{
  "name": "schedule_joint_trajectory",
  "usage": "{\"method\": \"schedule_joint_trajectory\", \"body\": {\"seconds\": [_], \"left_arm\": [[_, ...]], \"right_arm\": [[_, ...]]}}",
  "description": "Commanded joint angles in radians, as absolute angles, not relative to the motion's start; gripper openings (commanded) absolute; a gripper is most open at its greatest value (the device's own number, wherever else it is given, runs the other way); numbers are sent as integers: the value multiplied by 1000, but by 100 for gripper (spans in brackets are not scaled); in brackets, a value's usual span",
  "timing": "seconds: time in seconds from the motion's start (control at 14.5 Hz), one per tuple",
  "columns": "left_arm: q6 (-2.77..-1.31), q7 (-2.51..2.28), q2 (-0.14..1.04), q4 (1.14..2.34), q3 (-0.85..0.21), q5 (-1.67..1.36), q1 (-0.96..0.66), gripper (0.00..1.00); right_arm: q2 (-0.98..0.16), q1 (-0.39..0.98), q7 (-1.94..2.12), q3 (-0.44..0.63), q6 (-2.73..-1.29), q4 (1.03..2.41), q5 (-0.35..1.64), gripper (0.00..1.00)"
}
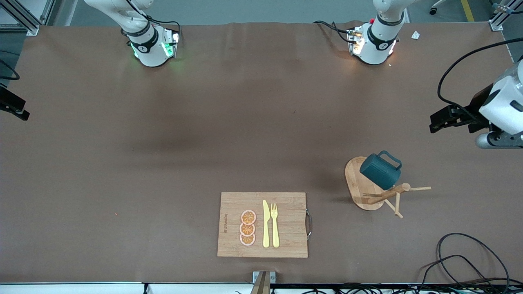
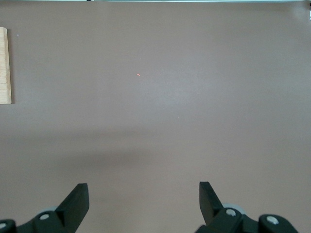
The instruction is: Pass cup and hang on rack
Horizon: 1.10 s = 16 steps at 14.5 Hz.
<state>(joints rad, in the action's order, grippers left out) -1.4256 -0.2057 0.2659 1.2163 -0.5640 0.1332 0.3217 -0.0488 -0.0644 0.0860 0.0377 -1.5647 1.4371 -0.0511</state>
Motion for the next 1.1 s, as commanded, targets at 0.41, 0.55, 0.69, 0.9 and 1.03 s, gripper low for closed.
{"method": "schedule_joint_trajectory", "body": {"seconds": [0.41, 0.55, 0.69, 0.9, 1.03], "left_arm": [[-1410, -57, 43, 1353, 54, 11, -124, 100], [-1430, -58, -24, 1443, 54, 11, -112, 100], [-1457, -60, -99, 1540, 54, 12, -110, 100], [-1473, -58, -109, 1551, 54, 14, -110, 100], [-1476, -38, -98, 1533, 54, 17, -112, 100]], "right_arm": [[-40, -86, 109, 25, -1566, 1448, -43, 100], [-40, -86, 109, 25, -1566, 1448, -43, 100], [-40, -86, 109, 26, -1566, 1448, -43, 100], [-40, -84, 109, 25, -1566, 1447, -41, 100], [-40, -84, 109, 25, -1566, 1447, -41, 100]]}}
